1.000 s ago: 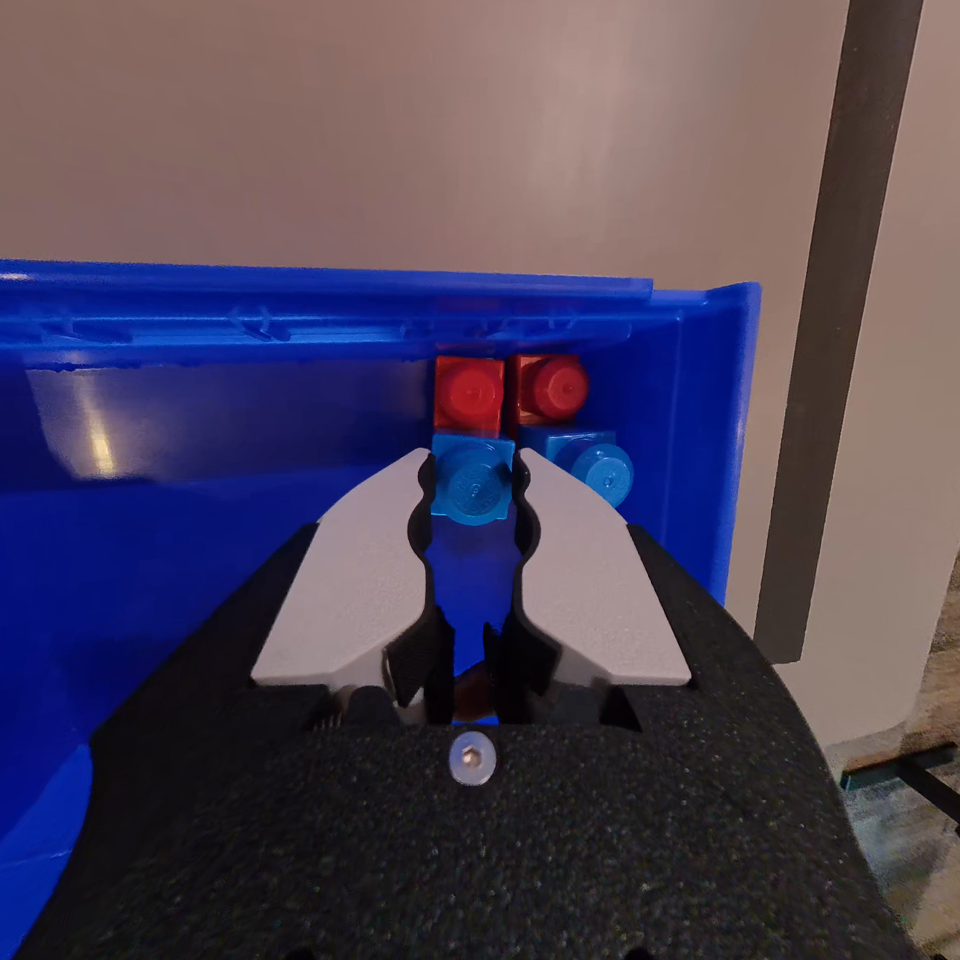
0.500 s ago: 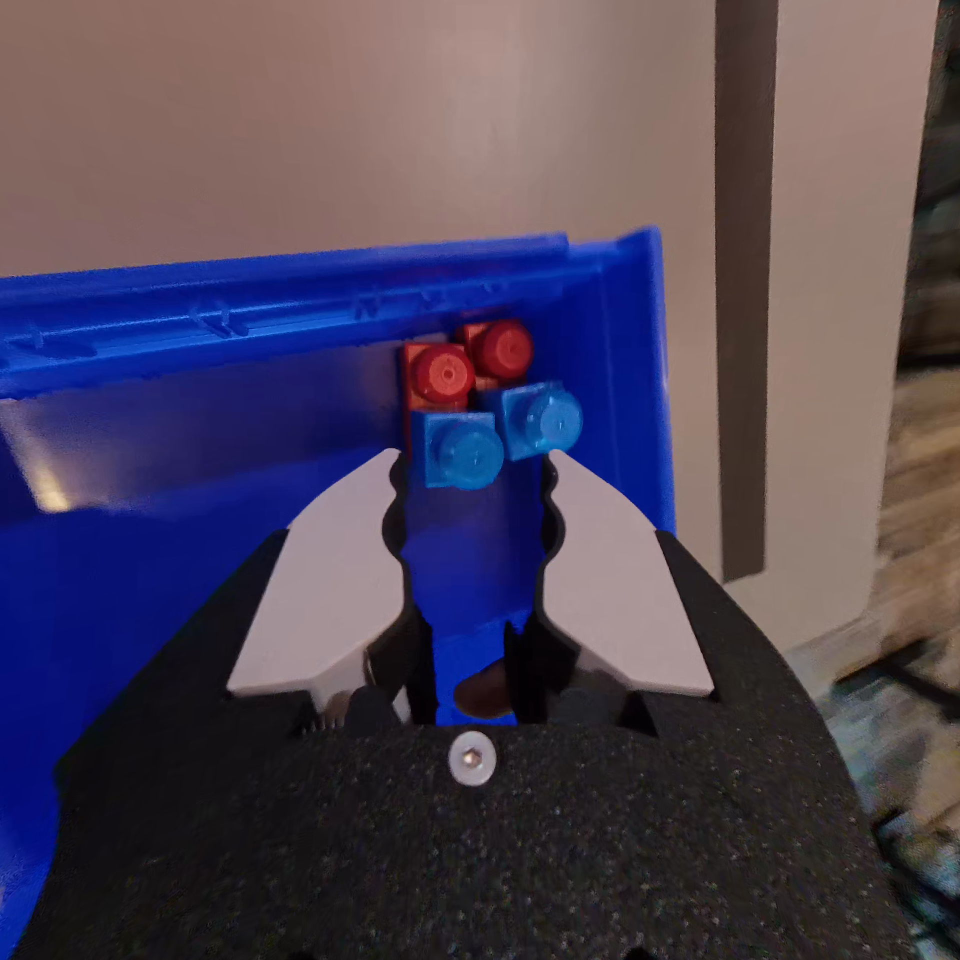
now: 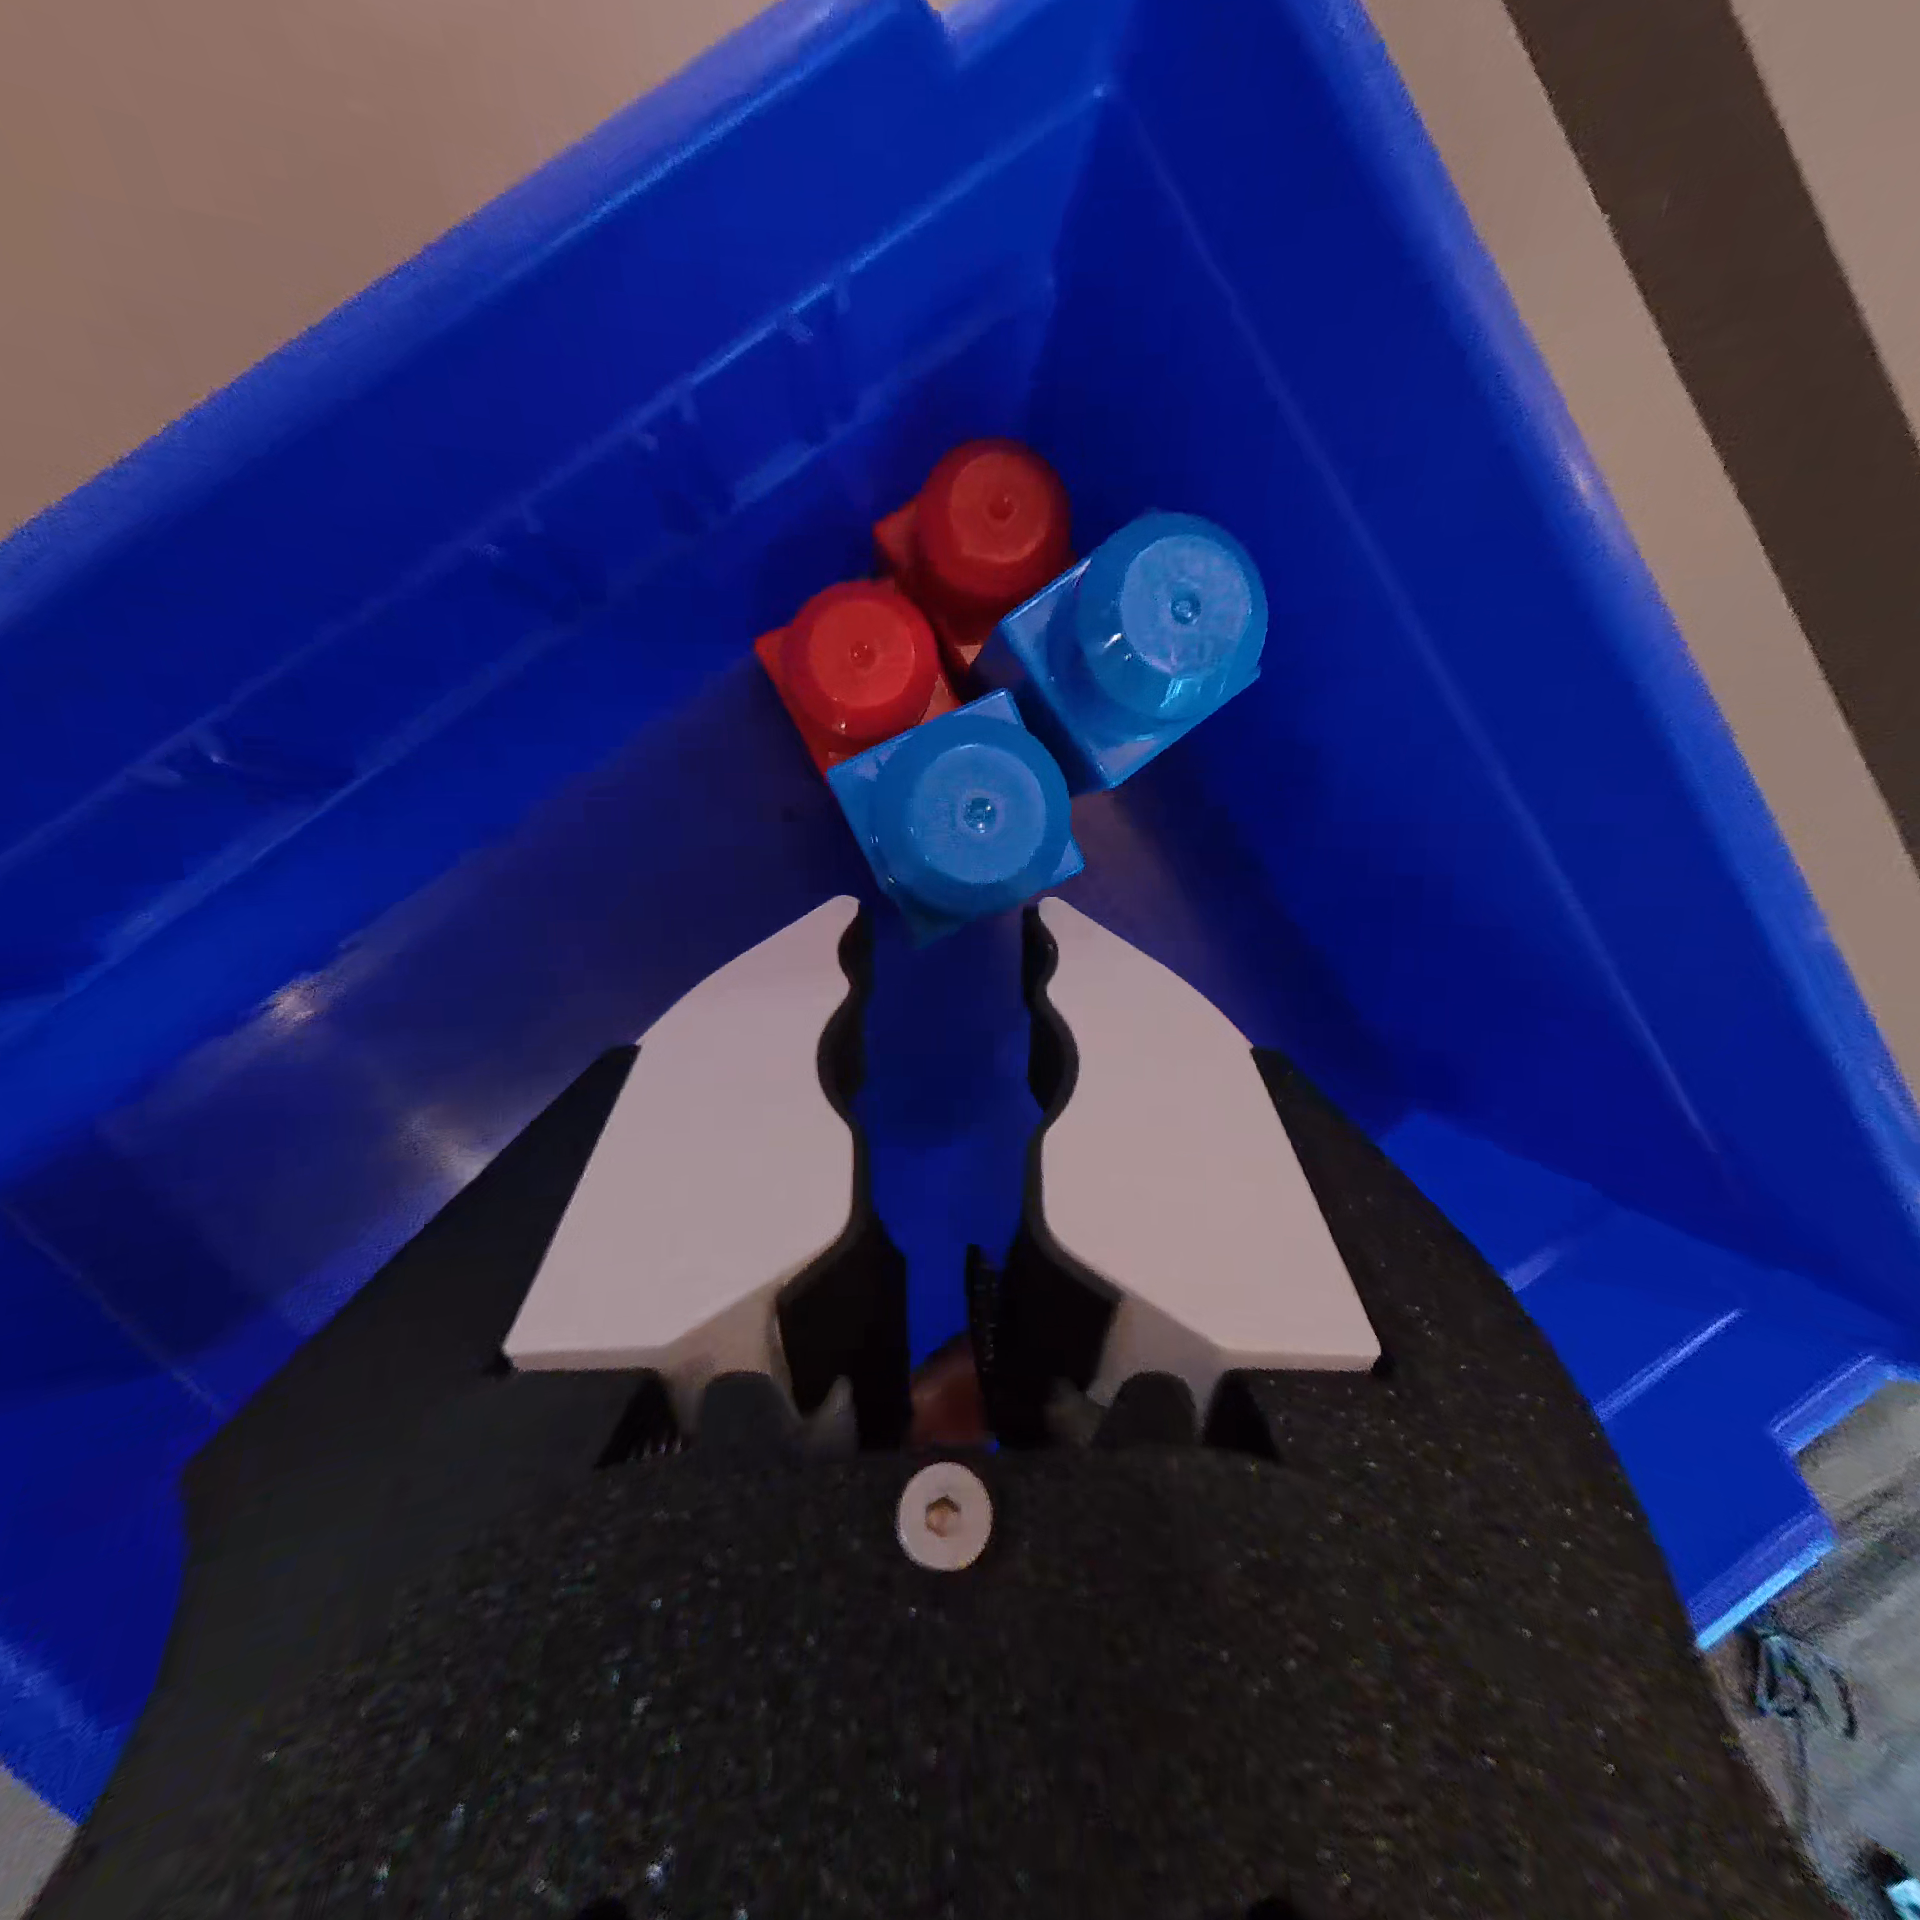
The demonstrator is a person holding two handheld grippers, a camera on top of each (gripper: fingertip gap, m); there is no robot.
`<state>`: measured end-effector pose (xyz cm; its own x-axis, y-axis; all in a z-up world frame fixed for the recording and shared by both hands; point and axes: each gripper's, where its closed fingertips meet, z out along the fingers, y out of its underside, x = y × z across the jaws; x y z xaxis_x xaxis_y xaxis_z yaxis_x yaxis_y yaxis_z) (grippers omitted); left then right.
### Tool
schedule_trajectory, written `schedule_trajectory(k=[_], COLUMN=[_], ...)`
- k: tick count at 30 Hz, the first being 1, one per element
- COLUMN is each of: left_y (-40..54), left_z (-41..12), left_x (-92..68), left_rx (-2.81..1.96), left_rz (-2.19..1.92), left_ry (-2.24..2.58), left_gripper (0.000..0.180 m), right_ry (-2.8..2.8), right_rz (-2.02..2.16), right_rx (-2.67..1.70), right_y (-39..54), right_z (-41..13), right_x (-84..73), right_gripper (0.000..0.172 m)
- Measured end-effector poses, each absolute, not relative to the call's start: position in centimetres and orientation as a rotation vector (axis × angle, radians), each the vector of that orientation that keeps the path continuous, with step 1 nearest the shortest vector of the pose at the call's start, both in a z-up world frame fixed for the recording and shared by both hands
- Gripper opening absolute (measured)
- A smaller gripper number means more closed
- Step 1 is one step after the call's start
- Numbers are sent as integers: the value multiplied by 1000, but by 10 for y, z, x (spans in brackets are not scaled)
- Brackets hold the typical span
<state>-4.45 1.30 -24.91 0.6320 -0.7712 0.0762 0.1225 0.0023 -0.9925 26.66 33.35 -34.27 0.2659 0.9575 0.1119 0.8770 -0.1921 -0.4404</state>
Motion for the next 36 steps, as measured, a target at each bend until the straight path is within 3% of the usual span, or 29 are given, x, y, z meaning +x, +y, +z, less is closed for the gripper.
schedule_trajectory(k=[14,18,21,25,28,36], left_y=[12,13,14,16,16,16], left_z=[-249,-251,-254,-255,-254,-255], left_x=[-43,-42,-39,-39,-40,-40], left_rx=[-1399,-1417,-1431,-1452,-1453,-1470], left_rz=[-762,-758,-748,-732,-719,-703], left_ry=[602,607,624,617,606,607], left_gripper=[88,87,87,87,87,87], right_ry=[-1728,-1598,-1301,-1035,-946,-810], right_rz=[220,147,82,159,310,547], right_rx=[-2024,-2083,-2057,-1829,-1626,-1566], right_y=[341,341,336,273,205,112], right_z=[-345,-328,-282,-206,-175,-209], right_x=[263,275,274,238,197,124], right_gripper=[27,41,55,74,76,78])
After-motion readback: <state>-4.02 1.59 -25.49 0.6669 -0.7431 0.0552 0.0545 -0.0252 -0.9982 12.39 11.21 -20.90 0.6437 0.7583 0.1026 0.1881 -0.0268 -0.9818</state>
